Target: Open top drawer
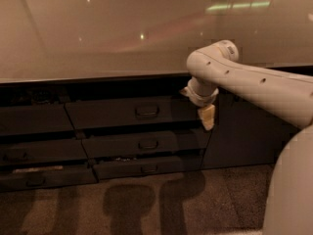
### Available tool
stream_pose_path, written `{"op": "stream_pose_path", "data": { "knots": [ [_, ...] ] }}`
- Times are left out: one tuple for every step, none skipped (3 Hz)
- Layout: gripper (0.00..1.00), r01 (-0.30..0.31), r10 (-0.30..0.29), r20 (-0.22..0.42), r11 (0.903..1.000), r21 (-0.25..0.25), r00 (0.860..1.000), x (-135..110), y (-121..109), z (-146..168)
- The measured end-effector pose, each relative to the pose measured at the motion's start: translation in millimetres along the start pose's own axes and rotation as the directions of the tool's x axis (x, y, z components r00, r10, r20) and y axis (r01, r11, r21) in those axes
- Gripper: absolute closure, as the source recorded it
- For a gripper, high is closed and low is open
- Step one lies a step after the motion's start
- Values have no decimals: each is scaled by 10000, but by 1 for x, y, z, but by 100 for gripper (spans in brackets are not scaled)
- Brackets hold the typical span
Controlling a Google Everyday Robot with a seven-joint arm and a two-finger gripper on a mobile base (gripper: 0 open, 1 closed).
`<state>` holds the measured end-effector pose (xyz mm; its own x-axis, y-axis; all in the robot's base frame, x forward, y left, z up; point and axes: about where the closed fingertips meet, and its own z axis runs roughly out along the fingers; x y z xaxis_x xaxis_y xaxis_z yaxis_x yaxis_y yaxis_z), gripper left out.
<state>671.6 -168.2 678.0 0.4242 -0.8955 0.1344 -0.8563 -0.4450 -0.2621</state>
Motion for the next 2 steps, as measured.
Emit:
{"op": "stream_pose_path", "data": {
  "knots": [
    [0,793,-793,129,9969,-13,9968,-4,0,1],
    [0,760,-759,163,9971,-46,9970,-4,2,3]
  ]
}}
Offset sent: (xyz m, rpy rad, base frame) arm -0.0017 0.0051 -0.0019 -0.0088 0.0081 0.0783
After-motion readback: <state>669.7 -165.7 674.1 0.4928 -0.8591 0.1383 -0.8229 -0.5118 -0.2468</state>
